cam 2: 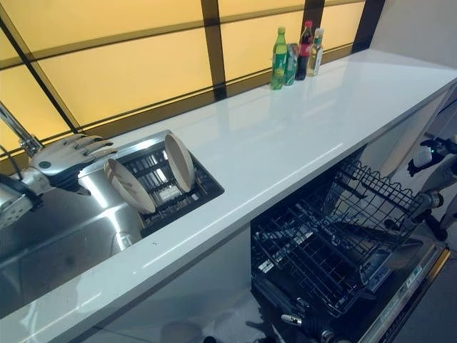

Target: Pick up plates and place into dishwasher.

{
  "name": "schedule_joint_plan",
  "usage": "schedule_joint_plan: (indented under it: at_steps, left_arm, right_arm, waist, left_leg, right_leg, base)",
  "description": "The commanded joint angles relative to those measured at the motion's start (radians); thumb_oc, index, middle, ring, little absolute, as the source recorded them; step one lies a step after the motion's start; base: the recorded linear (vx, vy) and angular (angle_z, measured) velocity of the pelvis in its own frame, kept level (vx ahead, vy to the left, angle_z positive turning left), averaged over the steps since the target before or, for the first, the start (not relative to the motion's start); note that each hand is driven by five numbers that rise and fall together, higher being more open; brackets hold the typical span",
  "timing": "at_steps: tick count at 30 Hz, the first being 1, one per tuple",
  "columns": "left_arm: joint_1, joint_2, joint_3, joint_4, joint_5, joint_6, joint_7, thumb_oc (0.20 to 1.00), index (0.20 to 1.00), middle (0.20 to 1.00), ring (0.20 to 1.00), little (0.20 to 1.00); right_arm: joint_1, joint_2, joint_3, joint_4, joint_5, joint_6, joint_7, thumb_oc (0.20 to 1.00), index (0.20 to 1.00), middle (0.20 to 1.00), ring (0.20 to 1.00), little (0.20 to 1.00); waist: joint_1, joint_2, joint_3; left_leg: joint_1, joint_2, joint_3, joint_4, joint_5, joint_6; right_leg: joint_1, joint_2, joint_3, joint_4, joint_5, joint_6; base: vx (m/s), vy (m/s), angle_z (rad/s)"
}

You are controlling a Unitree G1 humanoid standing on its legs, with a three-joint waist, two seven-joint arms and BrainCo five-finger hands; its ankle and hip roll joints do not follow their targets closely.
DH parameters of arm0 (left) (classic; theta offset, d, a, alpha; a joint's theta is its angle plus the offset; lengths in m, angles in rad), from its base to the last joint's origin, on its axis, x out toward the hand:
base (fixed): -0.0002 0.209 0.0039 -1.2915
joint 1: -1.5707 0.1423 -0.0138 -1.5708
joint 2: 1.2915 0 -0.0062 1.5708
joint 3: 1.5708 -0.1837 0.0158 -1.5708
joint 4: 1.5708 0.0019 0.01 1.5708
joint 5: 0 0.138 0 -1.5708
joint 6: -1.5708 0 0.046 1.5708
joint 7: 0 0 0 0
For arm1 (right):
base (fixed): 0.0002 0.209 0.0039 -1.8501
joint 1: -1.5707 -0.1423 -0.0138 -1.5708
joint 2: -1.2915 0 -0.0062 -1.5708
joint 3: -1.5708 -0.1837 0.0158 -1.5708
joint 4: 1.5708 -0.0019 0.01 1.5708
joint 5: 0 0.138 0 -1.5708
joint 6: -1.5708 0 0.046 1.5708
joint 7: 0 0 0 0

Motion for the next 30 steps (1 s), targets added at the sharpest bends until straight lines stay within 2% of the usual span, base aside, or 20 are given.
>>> schedule_joint_plan:
  at_steps: [1,4,14,18,19,20,21,22,23,25,28,30]
  left_arm:
    - [-0.164,-0.003,0.000,0.075,0.022,0.034,0.049,1.000,1.000,1.000,1.000,1.000]
    - [-0.190,-0.010,-0.024,0.091,0.037,0.042,0.056,1.000,1.000,1.000,1.000,1.000]
    - [-0.260,-0.024,-0.099,0.140,0.069,0.040,-0.053,1.000,1.000,1.000,1.000,1.000]
    - [-0.271,-0.050,-0.122,0.178,0.058,0.075,-0.180,1.000,1.000,1.000,1.000,1.000]
    - [-0.273,-0.054,-0.125,0.184,0.053,0.094,-0.213,0.944,0.944,0.944,0.944,0.944]
    - [-0.273,-0.062,-0.127,0.200,0.050,0.106,-0.247,0.457,0.457,0.457,0.457,0.457]
    - [-0.273,-0.064,-0.128,0.208,0.050,0.112,-0.264,0.291,0.291,0.291,0.291,0.291]
    - [-0.273,-0.066,-0.129,0.214,0.052,0.124,-0.288,0.200,0.200,0.200,0.200,0.200]
    - [-0.270,-0.071,-0.129,0.234,0.051,0.147,-0.333,0.200,0.200,0.200,0.200,0.200]
    - [-0.270,-0.071,-0.129,0.234,0.051,0.147,-0.334,0.200,0.200,0.200,0.200,0.200]
    - [-0.255,-0.075,-0.117,0.251,0.056,0.174,-0.400,0.200,0.200,0.200,0.200,0.200]
    - [-0.257,-0.073,-0.117,0.256,0.063,0.178,-0.406,0.200,0.200,0.200,0.200,0.200]
  right_arm:
    - [-0.063,-0.033,-0.004,-0.057,0.018,-0.020,-0.010,1.000,1.000,1.000,1.000,1.000]
    - [-0.069,-0.037,-0.006,-0.058,0.023,-0.022,-0.012,1.000,1.000,1.000,1.000,1.000]
    - [-0.088,-0.048,-0.016,-0.070,0.035,-0.021,-0.030,1.000,1.000,1.000,1.000,1.000]
    - [-0.099,-0.049,-0.020,-0.068,0.046,-0.024,-0.042,1.000,1.000,1.000,1.000,1.000]
    - [-0.104,-0.051,-0.022,-0.067,0.052,-0.026,-0.042,1.000,1.000,1.000,1.000,1.000]
    - [-0.108,-0.051,-0.020,-0.070,0.058,-0.026,-0.045,1.000,1.000,1.000,1.000,1.000]
    - [-0.109,-0.052,-0.021,-0.073,0.059,-0.025,-0.048,1.000,1.000,1.000,1.000,1.000]
    - [-0.109,-0.052,-0.021,-0.076,0.061,-0.024,-0.050,1.000,1.000,1.000,1.000,1.000]
    - [-0.109,-0.051,-0.020,-0.084,0.062,-0.022,-0.060,1.000,1.000,1.000,1.000,1.000]
    - [-0.109,-0.051,-0.020,-0.084,0.062,-0.022,-0.060,1.000,1.000,1.000,1.000,1.000]
    - [-0.104,-0.050,-0.027,-0.091,0.067,-0.021,-0.064,1.000,1.000,1.000,1.000,1.000]
    - [-0.104,-0.049,-0.027,-0.090,0.071,-0.029,-0.060,1.000,1.000,1.000,1.000,1.000]
  waist:
    - [-0.027,-0.011,0.104]
    - [-0.030,-0.015,0.115]
    - [-0.039,-0.029,0.148]
    - [-0.042,-0.032,0.155]
    - [-0.042,-0.034,0.159]
    - [-0.042,-0.035,0.162]
    - [-0.042,-0.036,0.162]
    - [-0.042,-0.036,0.163]
    - [-0.043,-0.037,0.164]
    - [-0.043,-0.037,0.164]
    - [-0.041,-0.037,0.161]
    - [-0.040,-0.034,0.157]
  left_leg:
    - [-0.010,-0.080,0.041,0.009,-0.103,0.064]
    - [-0.019,-0.079,0.045,0.009,-0.100,0.065]
    - [-0.039,-0.077,0.055,0.012,-0.098,0.066]
    - [-0.046,-0.078,0.057,0.012,-0.096,0.067]
    - [-0.048,-0.079,0.057,0.011,-0.095,0.067]
    - [-0.048,-0.079,0.057,0.011,-0.095,0.067]
    - [-0.050,-0.079,0.057,0.011,-0.095,0.067]
    - [-0.051,-0.079,0.057,0.011,-0.094,0.067]
    - [-0.051,-0.080,0.057,0.012,-0.094,0.067]
    - [-0.051,-0.080,0.057,0.012,-0.094,0.067]
    - [-0.050,-0.082,0.055,0.011,-0.095,0.068]
    - [-0.048,-0.084,0.052,0.011,-0.094,0.067]
  right_leg:
    - [0.000,-0.010,0.014,0.060,-0.117,0.095]
    - [-0.012,-0.010,0.020,0.062,-0.113,0.096]
    - [-0.042,-0.010,0.026,0.070,-0.104,0.102]
    - [-0.050,-0.008,0.029,0.069,-0.100,0.102]
    - [-0.052,-0.008,0.028,0.069,-0.099,0.102]
    - [-0.053,-0.008,0.028,0.069,-0.098,0.103]
    - [-0.054,-0.008,0.028,0.069,-0.098,0.103]
    - [-0.055,-0.008,0.027,0.069,-0.098,0.104]
    - [-0.055,-0.009,0.026,0.069,-0.096,0.106]
    - [-0.055,-0.009,0.026,0.069,-0.096,0.106]
    - [-0.051,-0.011,0.021,0.065,-0.095,0.107]
    - [-0.046,-0.012,0.015,0.063,-0.096,0.107]
  base:
    - [-0.04,0.025,-0.28]
    - [-0.04,0.023,-0.17]
    - [-0.03,0.005,-0.05]
    - [-0.01,0.000,0.00]
    - [-0.04,-0.010,0.00]
    - [-0.04,-0.015,0.00]
    - [0.00,0.000,0.00]
    - [0.00,0.000,0.00]
    - [0.00,0.000,0.00]
    - [0.00,-0.004,-0.02]
    - [-0.01,-0.012,0.00]
    - [-0.02,-0.020,0.01]
